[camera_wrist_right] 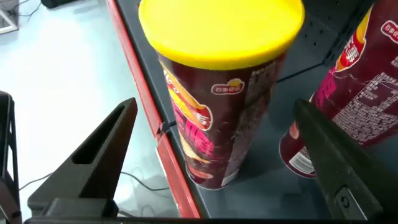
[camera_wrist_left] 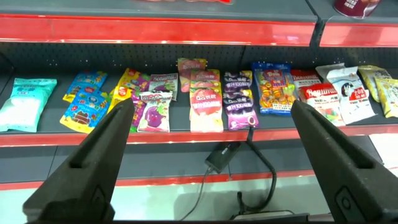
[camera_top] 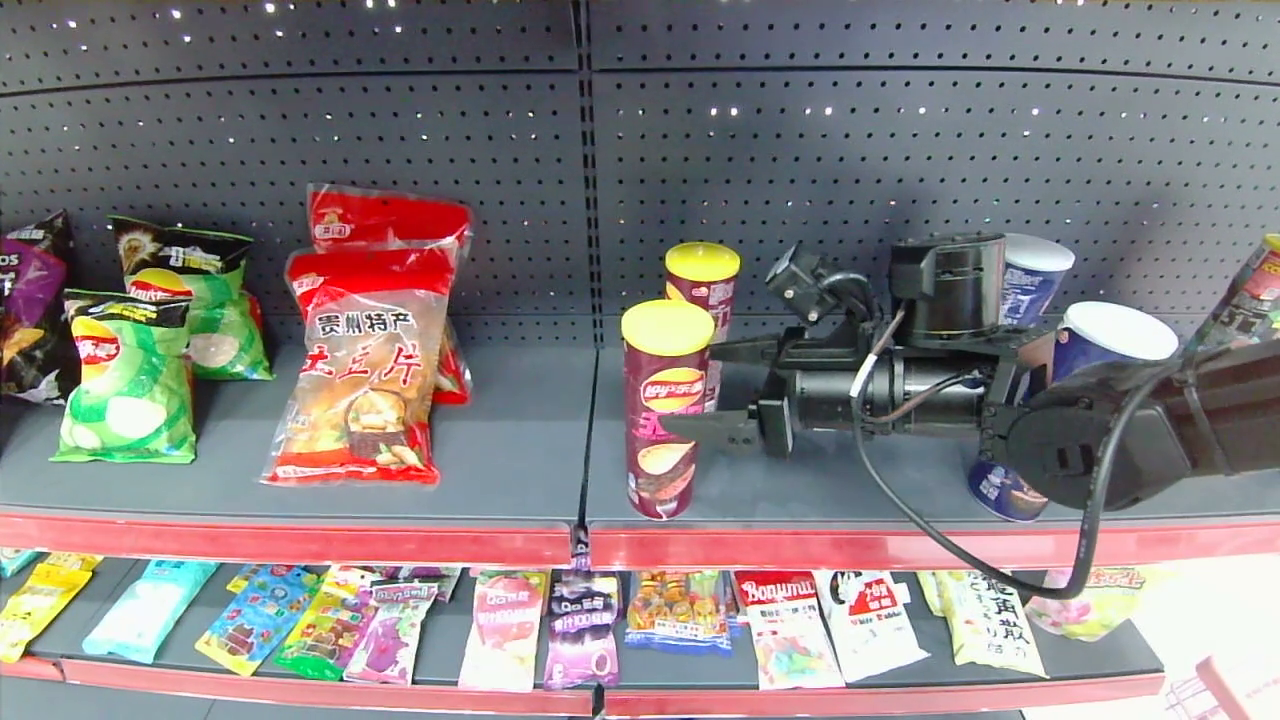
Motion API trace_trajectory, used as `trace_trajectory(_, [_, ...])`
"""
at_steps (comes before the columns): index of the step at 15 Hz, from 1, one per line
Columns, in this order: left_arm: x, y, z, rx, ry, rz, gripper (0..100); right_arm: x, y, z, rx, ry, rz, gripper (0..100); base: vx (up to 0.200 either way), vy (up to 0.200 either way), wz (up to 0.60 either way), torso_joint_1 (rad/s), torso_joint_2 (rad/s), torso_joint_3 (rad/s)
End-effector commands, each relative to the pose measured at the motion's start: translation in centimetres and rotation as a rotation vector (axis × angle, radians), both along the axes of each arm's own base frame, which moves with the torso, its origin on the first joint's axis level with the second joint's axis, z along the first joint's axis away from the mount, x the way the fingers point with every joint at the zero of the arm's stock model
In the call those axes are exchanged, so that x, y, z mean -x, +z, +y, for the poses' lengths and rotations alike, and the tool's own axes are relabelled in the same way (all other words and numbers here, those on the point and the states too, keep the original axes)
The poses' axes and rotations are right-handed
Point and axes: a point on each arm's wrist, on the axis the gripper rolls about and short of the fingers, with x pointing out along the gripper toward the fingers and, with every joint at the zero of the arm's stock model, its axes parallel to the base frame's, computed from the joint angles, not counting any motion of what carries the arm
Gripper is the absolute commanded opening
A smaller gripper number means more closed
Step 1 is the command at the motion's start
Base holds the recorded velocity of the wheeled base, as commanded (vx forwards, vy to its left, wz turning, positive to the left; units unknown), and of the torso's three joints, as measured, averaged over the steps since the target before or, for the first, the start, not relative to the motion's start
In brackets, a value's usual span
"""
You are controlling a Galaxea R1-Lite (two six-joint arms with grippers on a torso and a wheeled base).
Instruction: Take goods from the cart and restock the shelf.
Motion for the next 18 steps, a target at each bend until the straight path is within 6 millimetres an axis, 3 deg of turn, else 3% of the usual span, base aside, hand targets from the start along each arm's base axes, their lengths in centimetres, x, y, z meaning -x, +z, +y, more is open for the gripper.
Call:
trace_trajectory(1, [0.0,0.0,0.0,0.0,0.002,0.001,100,-0.8,-0.3,0.5,-0.002,0.003,-0.001,100,0.0,0.0,0.0,0.0,0.0,0.0])
trace_trajectory(5, [0.0,0.0,0.0,0.0,0.003,0.001,100,-1.8,-0.6,1.2,-0.005,0.006,-0.002,100,0.0,0.0,0.0,0.0,0.0,0.0])
trace_trajectory(15, [0.0,0.0,0.0,0.0,0.002,0.001,100,-2.0,-1.6,2.6,0.002,0.034,0.015,100,0.0,0.0,0.0,0.0,0.0,0.0])
trace_trajectory(16, [0.0,0.0,0.0,0.0,0.002,0.003,100,-2.1,-1.7,2.6,0.004,0.031,0.013,0,0.0,0.0,0.0,0.0,0.0,0.0])
trace_trajectory(18, [0.0,0.0,0.0,0.0,0.002,0.003,100,-2.3,-1.7,3.1,-0.005,0.037,0.003,0,0.0,0.0,0.0,0.0,0.0,0.0])
